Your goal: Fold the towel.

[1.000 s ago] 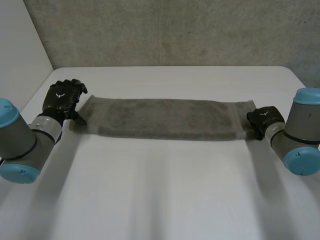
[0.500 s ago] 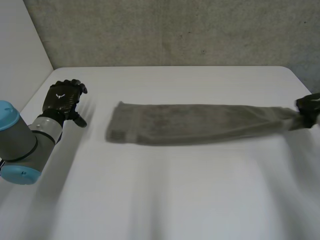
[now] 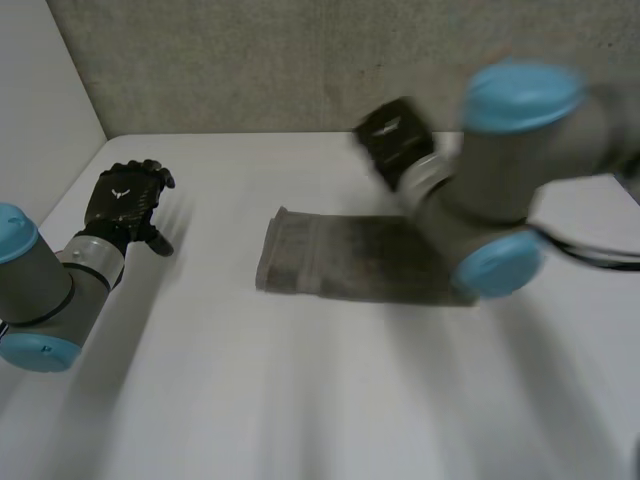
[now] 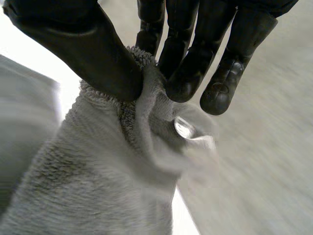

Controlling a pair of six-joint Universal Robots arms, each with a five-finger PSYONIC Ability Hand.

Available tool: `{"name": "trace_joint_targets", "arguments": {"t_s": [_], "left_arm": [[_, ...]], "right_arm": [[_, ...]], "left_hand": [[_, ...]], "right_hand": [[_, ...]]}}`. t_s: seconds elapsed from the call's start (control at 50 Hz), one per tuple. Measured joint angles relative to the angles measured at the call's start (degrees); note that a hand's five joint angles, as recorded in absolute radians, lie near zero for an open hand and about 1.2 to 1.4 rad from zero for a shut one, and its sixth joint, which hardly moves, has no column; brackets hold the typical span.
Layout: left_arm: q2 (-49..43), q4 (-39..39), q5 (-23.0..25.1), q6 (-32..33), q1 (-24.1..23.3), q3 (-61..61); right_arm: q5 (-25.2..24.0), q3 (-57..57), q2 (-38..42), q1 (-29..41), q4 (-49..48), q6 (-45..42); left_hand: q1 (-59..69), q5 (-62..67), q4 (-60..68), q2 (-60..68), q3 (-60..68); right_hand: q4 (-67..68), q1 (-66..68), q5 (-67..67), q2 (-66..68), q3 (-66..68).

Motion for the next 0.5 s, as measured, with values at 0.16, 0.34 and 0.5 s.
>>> {"name": "trace_joint_targets", "arguments": {"t_s": [0.16,0.34,0.5], "left_arm": [[0.3,0.0,0.1,0.0,0.0,-0.2],[-0.1,0.4,0.3,0.2,-0.3,-0.2],[-0.4,1.0,0.3,0.4,-0.7,-0.3]], "right_arm": [[1.4,-2.6,9.5,9.0,0.0,-2.9],[7.6,5.5,6.0,4.4,0.3,-2.9],[5.9,23.1,-5.1,-5.0,-2.9,3.8]], "left_hand": [[0.0,0.0,0.0,0.0,0.0],[0.0,0.0,0.0,0.0,0.0],[0.0,0.0,0.0,0.0,0.0]], "right_hand": [[-58.7,-57.6,-60.5,-58.5,-59.1],[-59.2,-59.4,-60.5,-58.9,-59.9],[-59.3,-59.4,-60.5,-58.9,-59.9]]}}
